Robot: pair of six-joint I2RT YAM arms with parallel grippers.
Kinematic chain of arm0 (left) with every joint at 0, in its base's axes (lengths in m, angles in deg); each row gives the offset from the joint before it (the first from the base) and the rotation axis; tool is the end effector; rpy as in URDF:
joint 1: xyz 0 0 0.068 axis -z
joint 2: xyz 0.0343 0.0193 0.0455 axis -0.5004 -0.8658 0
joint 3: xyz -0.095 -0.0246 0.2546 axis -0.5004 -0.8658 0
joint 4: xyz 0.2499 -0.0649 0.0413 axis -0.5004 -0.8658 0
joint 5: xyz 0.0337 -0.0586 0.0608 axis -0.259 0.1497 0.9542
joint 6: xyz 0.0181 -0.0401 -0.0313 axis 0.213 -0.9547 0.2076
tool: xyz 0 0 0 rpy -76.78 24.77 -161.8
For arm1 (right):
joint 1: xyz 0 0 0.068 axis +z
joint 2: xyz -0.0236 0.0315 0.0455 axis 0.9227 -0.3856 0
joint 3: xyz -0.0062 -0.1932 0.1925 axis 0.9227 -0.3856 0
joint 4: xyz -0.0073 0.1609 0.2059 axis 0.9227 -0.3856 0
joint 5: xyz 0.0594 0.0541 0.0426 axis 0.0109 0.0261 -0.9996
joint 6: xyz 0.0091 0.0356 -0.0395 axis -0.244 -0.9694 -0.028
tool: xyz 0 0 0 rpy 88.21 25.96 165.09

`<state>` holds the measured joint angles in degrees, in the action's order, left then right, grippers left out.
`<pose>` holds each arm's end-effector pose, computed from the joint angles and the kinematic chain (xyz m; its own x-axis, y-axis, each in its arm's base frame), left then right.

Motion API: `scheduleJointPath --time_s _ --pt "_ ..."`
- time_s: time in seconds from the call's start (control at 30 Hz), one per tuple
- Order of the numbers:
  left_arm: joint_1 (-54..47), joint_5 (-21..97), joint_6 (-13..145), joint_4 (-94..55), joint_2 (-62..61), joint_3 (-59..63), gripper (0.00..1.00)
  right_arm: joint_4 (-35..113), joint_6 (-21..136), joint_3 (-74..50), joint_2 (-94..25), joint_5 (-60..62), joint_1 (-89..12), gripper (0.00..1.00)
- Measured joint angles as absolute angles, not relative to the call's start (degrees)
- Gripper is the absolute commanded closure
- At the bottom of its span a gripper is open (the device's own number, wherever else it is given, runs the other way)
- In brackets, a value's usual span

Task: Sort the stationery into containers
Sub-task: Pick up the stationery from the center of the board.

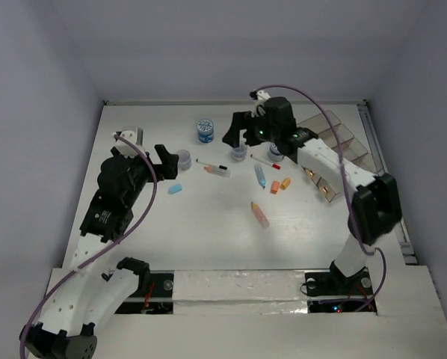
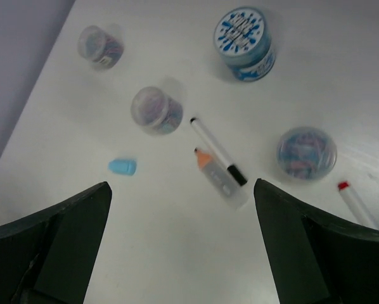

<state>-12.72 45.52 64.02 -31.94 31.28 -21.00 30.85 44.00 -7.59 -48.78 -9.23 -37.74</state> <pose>0.1669 -0.0523 0.3716 -0.1395 -0.1982 -0.9702 0.2818 0.9313 -0.2308 0.3394 0.2052 0.3253 -0.5774 0.0516 -0.8148 -0.5467 0.7168 0.4328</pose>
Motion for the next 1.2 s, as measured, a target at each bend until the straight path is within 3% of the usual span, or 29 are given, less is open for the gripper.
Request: scheduleJointPath --time_s 0.37,0.6,1.2 --pt "-10.0 43.8 64.0 -32.5 43.1 -27.6 0.01 21.9 49.9 30.1 -82.8 6.7 -32.4 0.0" --pt "-4.3 46.7 64.0 -32.3 44.0 -27.8 0.01 18.3 52.3 44.1 -96.7 10.4 -31.4 0.0" --pt "0.9 49.8 64.7 -32.3 44.7 -27.9 0.01 22.4 53.0 55.2 -108.4 13.2 -30.9 0.03"
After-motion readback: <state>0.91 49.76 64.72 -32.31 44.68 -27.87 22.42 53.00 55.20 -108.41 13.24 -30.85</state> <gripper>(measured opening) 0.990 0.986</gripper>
